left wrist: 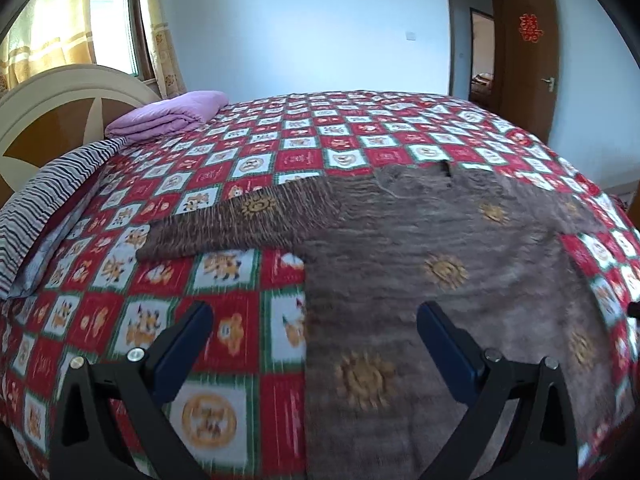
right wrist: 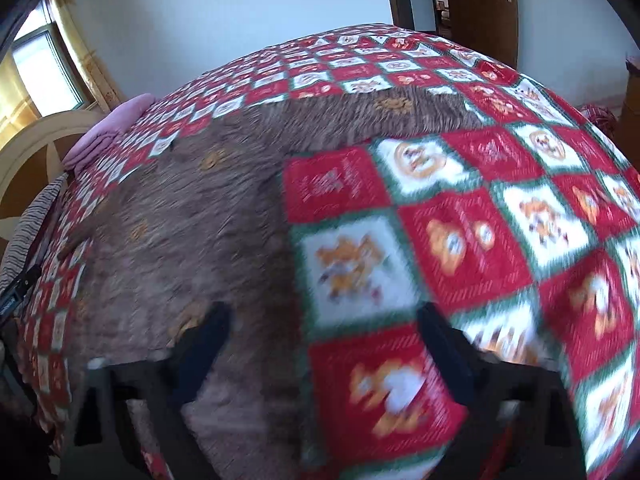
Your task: Fold small clothes
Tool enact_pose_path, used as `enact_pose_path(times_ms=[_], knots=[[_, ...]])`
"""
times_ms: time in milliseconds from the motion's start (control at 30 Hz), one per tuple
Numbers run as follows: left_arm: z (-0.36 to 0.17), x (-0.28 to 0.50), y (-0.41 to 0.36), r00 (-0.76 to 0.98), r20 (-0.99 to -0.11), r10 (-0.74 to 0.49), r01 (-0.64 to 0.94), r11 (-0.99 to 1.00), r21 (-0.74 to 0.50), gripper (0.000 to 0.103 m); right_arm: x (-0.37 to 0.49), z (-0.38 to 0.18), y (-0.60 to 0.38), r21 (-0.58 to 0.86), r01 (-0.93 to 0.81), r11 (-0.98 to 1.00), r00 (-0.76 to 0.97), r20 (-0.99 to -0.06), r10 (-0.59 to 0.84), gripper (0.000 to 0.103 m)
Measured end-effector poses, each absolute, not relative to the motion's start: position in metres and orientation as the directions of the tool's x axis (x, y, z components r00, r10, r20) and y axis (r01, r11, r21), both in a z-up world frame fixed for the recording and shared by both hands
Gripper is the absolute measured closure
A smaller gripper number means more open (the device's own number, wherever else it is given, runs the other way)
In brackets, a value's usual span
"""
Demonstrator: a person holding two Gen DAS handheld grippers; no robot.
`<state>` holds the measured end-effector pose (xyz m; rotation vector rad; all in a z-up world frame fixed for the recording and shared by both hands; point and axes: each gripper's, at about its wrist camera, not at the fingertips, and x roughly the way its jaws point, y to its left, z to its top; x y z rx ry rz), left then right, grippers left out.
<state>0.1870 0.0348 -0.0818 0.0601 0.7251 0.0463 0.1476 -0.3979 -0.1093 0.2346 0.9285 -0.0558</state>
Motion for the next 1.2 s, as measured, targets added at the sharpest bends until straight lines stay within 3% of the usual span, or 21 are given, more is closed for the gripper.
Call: enact_pose_path(times_ms=[33, 267, 533, 733, 1067, 1100, 1133, 1200], knots=[[-0.085, 0.197, 0.035, 0.744, -0.664, 0.073, -0.031, 0.997, 0.076, 0.000, 0.155, -0.110, -0.404, 0.175, 0.153, 0.973, 0.594, -0.803, 0.051, 0.039], [-0.106, 0.255, 0.037, 0.718, -0.680, 0.146, -0.087, 0.989, 0.121, 0.000, 0.207, -0.110, -0.476, 0.218, 0.259, 0.941, 0.617, -0.786, 0.012, 0.041], [-0.123, 0.309, 0.041, 0.676, -0.704, 0.217, -0.155, 0.976, 0.152, 0.000, 0.269, -0.109, -0.561, 0.224, 0.409, 0.884, 0.629, -0.772, -0.095, 0.058], [-0.139, 0.332, 0.043, 0.640, -0.725, 0.256, -0.182, 0.967, 0.181, 0.000, 0.318, -0.112, -0.604, 0.210, 0.468, 0.859, 0.622, -0.768, -0.151, 0.061], [-0.158, 0.346, 0.051, 0.585, -0.772, 0.249, -0.208, 0.966, 0.155, 0.000, 0.371, -0.135, -0.609, 0.170, 0.416, 0.893, 0.598, -0.791, -0.128, 0.061], [-0.159, 0.346, 0.051, 0.586, -0.771, 0.250, -0.209, 0.966, 0.155, 0.000, 0.372, -0.136, -0.604, 0.129, 0.407, 0.904, 0.593, -0.790, -0.154, 0.075], [-0.159, 0.346, 0.051, 0.584, -0.772, 0.251, -0.209, 0.965, 0.155, 0.000, 0.373, -0.136, -0.600, 0.100, 0.397, 0.912, 0.590, -0.790, -0.170, 0.099], [-0.160, 0.346, 0.050, 0.584, -0.771, 0.255, -0.211, 0.964, 0.160, 0.000, 0.372, -0.134, -0.600, 0.120, 0.383, 0.916, 0.593, -0.792, -0.144, 0.100]])
